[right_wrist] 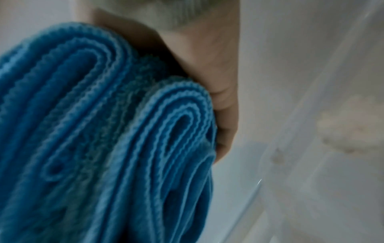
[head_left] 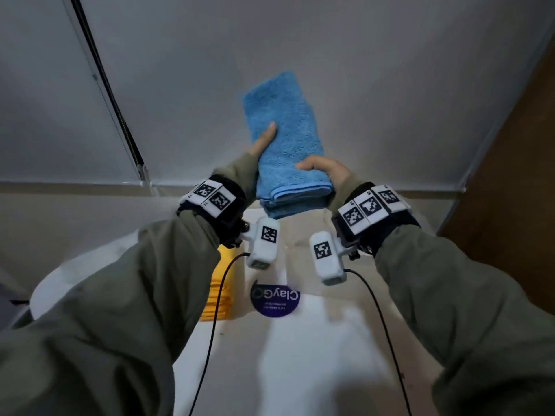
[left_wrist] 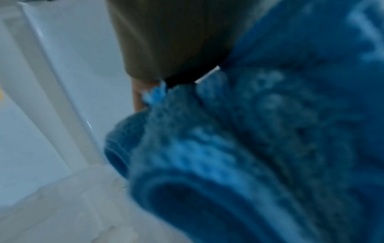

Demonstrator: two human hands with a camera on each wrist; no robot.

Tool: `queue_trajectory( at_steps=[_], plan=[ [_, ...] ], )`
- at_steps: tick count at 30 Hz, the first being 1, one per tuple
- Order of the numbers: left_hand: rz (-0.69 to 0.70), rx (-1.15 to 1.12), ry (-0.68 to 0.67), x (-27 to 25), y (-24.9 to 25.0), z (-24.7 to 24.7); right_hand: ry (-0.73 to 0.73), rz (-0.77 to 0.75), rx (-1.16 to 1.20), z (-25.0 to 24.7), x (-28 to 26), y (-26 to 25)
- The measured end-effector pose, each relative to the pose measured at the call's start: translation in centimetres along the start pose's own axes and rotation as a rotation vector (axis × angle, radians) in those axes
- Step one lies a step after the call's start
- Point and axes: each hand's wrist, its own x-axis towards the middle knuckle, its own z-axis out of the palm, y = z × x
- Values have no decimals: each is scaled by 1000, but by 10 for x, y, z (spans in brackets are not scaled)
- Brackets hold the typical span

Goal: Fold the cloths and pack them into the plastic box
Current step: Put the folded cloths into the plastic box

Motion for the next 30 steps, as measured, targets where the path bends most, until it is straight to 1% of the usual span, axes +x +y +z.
queue_trajectory(
  at_steps=[4,6,9,10,12,14,15,17,18,20,21,22,23,26,28,30],
  plan=[
    [-47,137,42,34,-17,18,-39,101,-29,-44,1,-11],
    [-60,151,80,48,-28,22,-30,107,35,-59,2,-16],
    [-134,227,92,76,-54,13,-31,106,135,-83,17,-18],
    [-161,255,101,80,-59,13,-28,127,109,-89,22,-17],
    [-186,352,167,84,-62,16,-28,237,17,-106,38,-12],
    [-219,580,216,92,-67,12,-59,339,-36,-115,51,-3],
    [-246,696,211,96,-68,8,-58,380,-93,-120,59,3],
    [-307,908,184,100,-68,0,-19,413,-191,-132,72,21],
    [-340,1039,190,103,-67,-7,-25,427,-182,-138,78,32],
    [-423,1339,274,104,-62,-19,-85,479,-162,-148,88,52],
    [-447,1450,302,107,-62,-25,-110,508,-161,-155,93,61],
    [-471,1506,286,108,-62,-32,-119,540,-157,-161,97,68],
    [-499,1536,243,109,-62,-36,-129,588,-155,-165,100,74],
    [-669,1627,79,114,-69,-43,-97,696,-233,-167,106,85],
    [-718,1702,-19,116,-77,-44,-12,730,-280,-168,110,98],
    [-764,1695,-18,119,-78,-43,59,761,-288,-170,114,118]
  ],
)
